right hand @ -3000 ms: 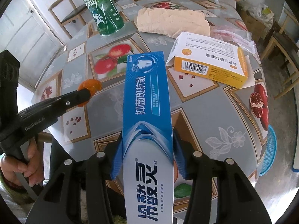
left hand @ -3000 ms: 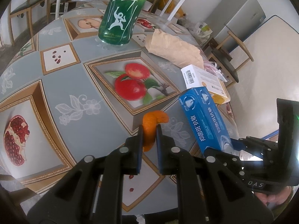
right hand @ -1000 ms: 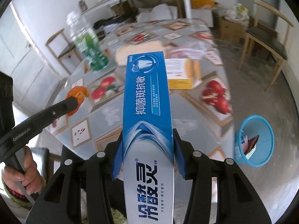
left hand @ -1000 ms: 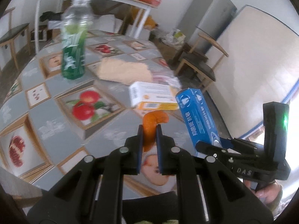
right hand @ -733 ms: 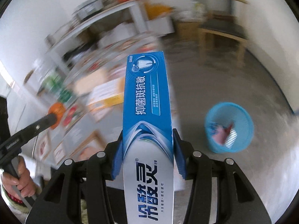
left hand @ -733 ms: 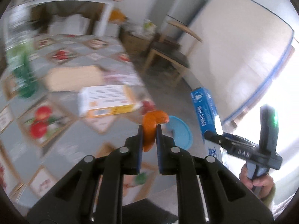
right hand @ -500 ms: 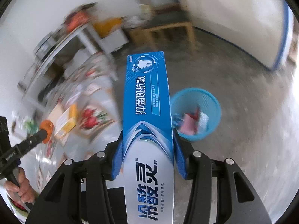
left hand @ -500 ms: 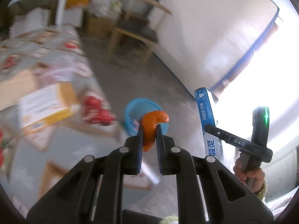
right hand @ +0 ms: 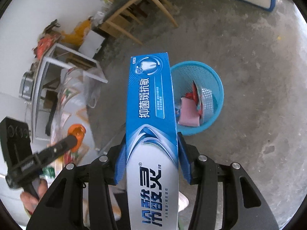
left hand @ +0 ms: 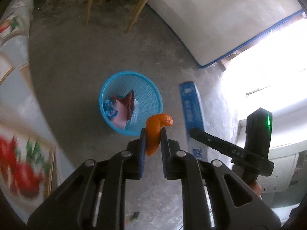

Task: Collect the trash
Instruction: 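Carry the orange and toothpaste box to the blue basket and release both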

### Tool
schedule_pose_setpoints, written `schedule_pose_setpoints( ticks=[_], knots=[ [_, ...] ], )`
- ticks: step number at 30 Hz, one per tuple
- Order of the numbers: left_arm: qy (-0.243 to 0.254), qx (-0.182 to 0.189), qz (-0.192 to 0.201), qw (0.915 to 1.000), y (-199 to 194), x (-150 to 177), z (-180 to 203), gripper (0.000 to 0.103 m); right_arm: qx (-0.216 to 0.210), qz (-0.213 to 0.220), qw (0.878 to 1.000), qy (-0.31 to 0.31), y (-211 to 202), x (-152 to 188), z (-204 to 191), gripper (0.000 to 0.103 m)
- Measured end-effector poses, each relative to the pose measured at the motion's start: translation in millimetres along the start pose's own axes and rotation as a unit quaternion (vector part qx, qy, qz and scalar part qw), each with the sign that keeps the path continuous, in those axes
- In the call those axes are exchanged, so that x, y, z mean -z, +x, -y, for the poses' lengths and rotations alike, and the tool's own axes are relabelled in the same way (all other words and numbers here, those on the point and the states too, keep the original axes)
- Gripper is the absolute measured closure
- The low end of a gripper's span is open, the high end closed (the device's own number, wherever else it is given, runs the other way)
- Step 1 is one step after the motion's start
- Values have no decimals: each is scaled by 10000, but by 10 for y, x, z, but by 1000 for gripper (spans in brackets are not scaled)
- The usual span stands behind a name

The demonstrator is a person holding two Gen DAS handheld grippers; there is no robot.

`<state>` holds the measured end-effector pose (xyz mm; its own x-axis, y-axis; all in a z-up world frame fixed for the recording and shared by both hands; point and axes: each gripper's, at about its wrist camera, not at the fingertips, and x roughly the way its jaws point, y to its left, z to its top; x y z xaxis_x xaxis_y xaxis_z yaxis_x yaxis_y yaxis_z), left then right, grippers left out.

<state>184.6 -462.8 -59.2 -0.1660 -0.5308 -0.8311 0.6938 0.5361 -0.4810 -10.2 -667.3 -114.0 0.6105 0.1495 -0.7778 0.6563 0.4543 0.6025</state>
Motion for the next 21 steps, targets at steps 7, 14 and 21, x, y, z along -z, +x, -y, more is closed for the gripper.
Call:
schedule_pose_setpoints(
  ticks=[7, 14, 21],
  knots=[
    [-285, -178, 377, 9987, 205, -347, -57, 42, 537, -185, 9968, 562, 749, -570, 368, 42],
    [-121, -130, 575, 9982, -46, -112, -174, 41, 757, -248, 9958, 456, 845, -315, 493, 42],
    [19, -38, 908, 9959, -496, 248, -197, 41, 739, -179, 9970, 165, 558, 16, 397, 42]
  ],
)
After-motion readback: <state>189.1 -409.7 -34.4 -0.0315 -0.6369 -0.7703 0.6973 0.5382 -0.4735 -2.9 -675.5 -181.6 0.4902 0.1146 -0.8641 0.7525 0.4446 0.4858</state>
